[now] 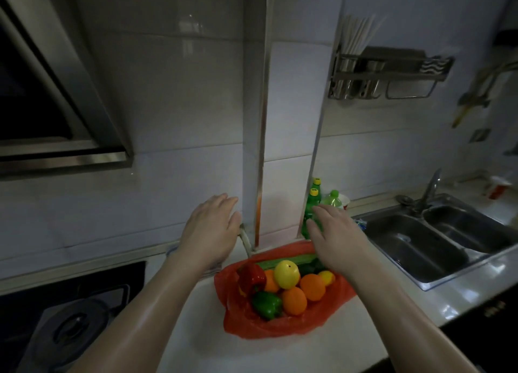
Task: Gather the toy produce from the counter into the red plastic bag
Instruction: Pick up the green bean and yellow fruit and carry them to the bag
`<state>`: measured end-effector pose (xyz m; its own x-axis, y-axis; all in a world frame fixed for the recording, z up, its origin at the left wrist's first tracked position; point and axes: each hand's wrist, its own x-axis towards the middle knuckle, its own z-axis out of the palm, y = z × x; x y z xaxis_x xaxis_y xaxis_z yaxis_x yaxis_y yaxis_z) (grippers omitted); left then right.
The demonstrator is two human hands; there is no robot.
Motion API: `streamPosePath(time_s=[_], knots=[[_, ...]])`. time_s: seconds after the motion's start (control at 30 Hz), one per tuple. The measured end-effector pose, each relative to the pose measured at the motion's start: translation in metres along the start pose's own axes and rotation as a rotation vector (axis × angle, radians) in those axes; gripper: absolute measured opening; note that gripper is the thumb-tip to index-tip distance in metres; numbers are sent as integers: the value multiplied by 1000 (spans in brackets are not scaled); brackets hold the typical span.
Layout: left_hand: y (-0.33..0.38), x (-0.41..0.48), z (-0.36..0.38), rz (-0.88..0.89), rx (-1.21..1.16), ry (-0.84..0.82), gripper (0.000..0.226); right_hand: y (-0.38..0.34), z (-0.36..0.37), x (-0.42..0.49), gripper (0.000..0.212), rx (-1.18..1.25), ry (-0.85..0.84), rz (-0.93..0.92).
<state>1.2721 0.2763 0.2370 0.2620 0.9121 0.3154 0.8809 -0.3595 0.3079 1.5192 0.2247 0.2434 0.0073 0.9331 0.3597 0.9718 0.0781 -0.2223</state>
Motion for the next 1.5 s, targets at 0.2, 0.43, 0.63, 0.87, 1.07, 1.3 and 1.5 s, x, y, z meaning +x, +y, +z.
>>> streamPosePath(time_s=[0.2, 0.43, 0.63, 0.87, 1.07, 1.3, 1.5], knots=[[53, -9, -13, 38, 33, 44, 61, 29, -40, -23, 41, 8, 58, 12], [113, -17, -3, 86, 37, 36, 57, 79, -69, -54, 41, -15, 78, 58], [156, -7, 16, 181, -4, 15, 47, 116, -84, -76, 45, -51, 75, 148], [211, 24, 45, 351, -96, -34, 47, 157, -101, -98, 46, -116, 119, 343], [259, 44, 80, 516, -162, -90, 44, 188, -113, -129, 47, -170, 147, 510], [342, 46, 113, 724, -210, -158, 42, 219, -142, -189, 47, -223, 183, 719], [423, 24, 138, 816, -240, -177, 43, 264, -167, -247, 49, -229, 195, 872]])
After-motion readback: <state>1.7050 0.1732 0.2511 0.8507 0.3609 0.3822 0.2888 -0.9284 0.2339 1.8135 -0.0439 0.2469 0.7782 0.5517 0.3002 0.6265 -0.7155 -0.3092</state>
